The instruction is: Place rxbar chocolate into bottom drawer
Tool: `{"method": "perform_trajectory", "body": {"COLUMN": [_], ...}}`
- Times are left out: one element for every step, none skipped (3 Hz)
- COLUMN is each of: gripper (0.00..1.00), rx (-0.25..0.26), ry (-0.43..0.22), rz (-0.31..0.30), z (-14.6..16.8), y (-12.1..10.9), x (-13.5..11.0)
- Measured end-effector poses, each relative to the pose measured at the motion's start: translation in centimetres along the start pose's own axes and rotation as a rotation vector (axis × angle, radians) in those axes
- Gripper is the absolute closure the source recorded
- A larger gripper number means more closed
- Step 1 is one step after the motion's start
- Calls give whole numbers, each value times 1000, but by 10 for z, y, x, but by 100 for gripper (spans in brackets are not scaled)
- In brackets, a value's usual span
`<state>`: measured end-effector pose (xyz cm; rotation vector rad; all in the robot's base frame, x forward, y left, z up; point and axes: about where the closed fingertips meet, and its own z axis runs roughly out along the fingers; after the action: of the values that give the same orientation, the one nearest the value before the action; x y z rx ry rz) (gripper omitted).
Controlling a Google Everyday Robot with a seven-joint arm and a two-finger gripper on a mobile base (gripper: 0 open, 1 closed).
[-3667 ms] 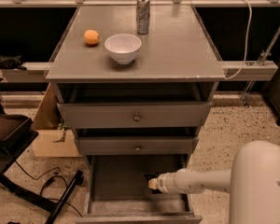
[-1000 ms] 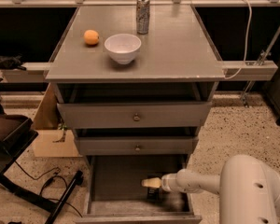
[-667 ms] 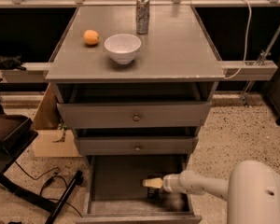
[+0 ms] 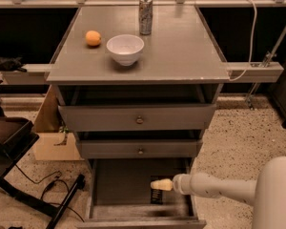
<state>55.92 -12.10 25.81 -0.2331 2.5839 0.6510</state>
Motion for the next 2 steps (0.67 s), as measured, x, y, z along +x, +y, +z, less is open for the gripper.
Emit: {"method": "perform_trajectory", "body": {"gripper": [0,0], "rx": [102,202], "ry": [-4,-73], "rz": [-70,-122], "z": [-61,-103], "y": [19,41], "x": [-26,-73]}}
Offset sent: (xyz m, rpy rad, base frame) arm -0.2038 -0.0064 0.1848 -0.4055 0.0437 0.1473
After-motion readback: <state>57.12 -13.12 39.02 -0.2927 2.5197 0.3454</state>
